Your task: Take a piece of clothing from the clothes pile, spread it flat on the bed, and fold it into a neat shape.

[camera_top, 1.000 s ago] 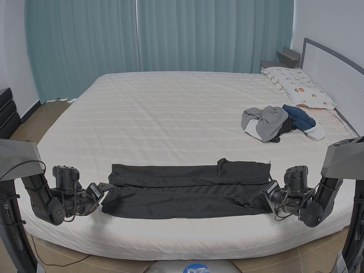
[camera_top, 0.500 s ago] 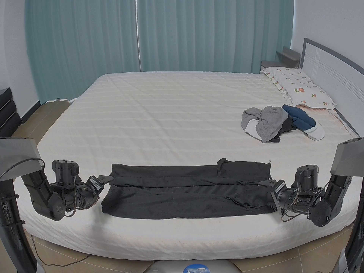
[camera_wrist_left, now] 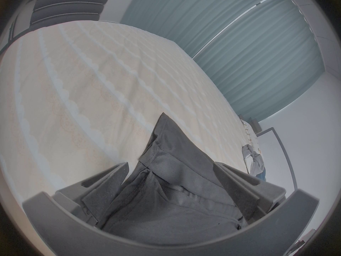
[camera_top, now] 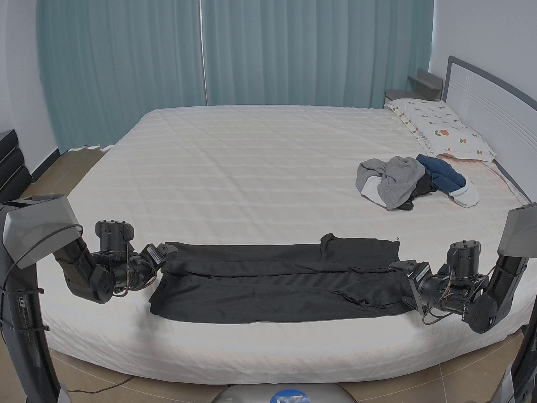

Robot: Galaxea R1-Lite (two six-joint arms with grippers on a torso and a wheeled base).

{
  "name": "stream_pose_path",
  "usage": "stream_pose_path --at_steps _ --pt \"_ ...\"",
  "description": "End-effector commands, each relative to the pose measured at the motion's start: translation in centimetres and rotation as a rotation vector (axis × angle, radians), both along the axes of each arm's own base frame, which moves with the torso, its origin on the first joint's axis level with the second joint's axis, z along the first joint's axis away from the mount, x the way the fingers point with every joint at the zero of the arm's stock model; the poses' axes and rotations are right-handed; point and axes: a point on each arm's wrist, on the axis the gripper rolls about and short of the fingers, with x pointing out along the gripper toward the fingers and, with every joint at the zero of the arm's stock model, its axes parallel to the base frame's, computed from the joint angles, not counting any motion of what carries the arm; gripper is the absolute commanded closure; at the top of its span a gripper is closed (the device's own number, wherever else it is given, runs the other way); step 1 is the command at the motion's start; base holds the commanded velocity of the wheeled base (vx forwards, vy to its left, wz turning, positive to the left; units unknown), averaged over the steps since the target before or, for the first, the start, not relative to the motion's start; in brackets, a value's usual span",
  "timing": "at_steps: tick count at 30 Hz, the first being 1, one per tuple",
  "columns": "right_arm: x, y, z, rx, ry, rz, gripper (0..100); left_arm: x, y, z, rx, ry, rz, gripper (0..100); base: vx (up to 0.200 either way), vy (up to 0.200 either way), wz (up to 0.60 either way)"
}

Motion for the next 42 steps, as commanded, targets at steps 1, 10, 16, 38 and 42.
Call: stream_pose_path --at_steps 1,10,16,38,42 --pt "-0.1 -0.1 0.0 -0.001 -0.009 -0.003 0 0.6 -0.3 -1.7 0.01 0.032 0.001 0 0.0 0.0 0.0" --pt "-0.4 -0.1 -0.1 -0.002 -0.004 -0.001 0 1.9 -1.0 -2.2 0.046 0.041 0.027 100 0.0 0.0 0.0" --pt "-0.4 -0.1 -0.2 -0.004 -0.002 -0.004 0 1.9 -0.8 -1.9 0.085 0.028 0.093 100 0.0 0.0 0.0" --pt "2.9 1.5 0.6 -0.043 0.018 -0.007 0 1.4 -1.4 0.9 0.028 -0.083 0.162 100 0.0 0.0 0.0" --pt "4.7 2.0 0.4 -0.051 0.054 -0.006 0 1.6 -1.5 1.1 0.005 -0.103 0.171 100 0.0 0.0 0.0"
